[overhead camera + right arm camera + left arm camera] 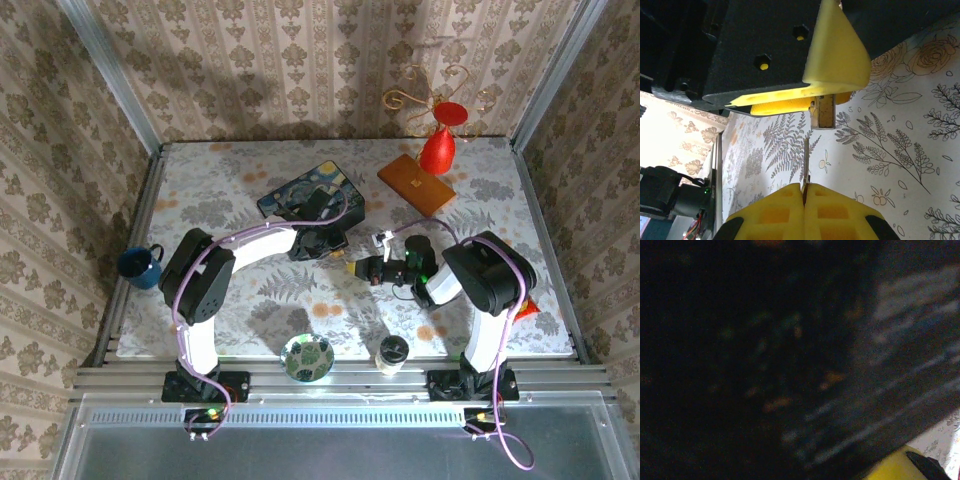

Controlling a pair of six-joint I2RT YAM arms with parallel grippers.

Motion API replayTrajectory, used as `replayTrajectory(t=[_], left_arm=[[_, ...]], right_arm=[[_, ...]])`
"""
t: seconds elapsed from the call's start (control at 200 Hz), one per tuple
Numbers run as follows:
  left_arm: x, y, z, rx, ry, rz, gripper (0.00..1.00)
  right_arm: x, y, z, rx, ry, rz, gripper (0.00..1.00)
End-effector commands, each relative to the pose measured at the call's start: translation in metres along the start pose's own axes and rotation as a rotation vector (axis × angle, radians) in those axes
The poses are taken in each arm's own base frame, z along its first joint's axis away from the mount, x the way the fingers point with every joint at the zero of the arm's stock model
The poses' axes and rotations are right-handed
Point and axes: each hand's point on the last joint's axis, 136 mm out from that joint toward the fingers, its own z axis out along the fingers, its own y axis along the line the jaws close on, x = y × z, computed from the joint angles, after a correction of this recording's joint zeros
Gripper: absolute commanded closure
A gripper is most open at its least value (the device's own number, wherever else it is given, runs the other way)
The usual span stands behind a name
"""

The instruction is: Unlock the padlock with the key

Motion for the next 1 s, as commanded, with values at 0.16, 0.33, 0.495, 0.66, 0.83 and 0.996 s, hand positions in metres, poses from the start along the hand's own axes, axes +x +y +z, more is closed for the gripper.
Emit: replayTrajectory(t=[0.16,0.33,0.495,0.66,0.83,0.996], left_arm=[[-0.0043,-0.0157,-0.0015,0.075,-0.005,-0.013,1.00],[-0.0048,-0.0173,-0.0020,0.082,-0.005,-0.012,1.00],[-0.0067,-0.0183,-0.0041,0.086,-0.014,-0.012,1.00],[-0.0072,-0.0190,-0.0055,0.089,-0.018,-0.010,1.00],[-0.0064,-0.0180,-0.0046,0.087,-0.015,-0.012,1.00],[-0.0062,-0.0191,-0.0054,0.093,-0.014,-0.010,1.00]], right_arm=[[-0.0047,-0.0045,0.0073,0.010,-0.010,-0.018,1.00],[-0.0041,-0.0078,0.0097,0.007,-0.013,-0.007,1.00],[-0.0009,-0.0099,0.0089,0.009,-0.015,-0.003,1.00],[-0.0012,-0.0105,0.0075,0.016,-0.025,-0.004,1.00],[-0.0055,-0.0073,0.0069,0.011,-0.041,-0.014,1.00],[-0.0086,-0.0075,0.0069,0.016,-0.051,-0.018,1.00]])
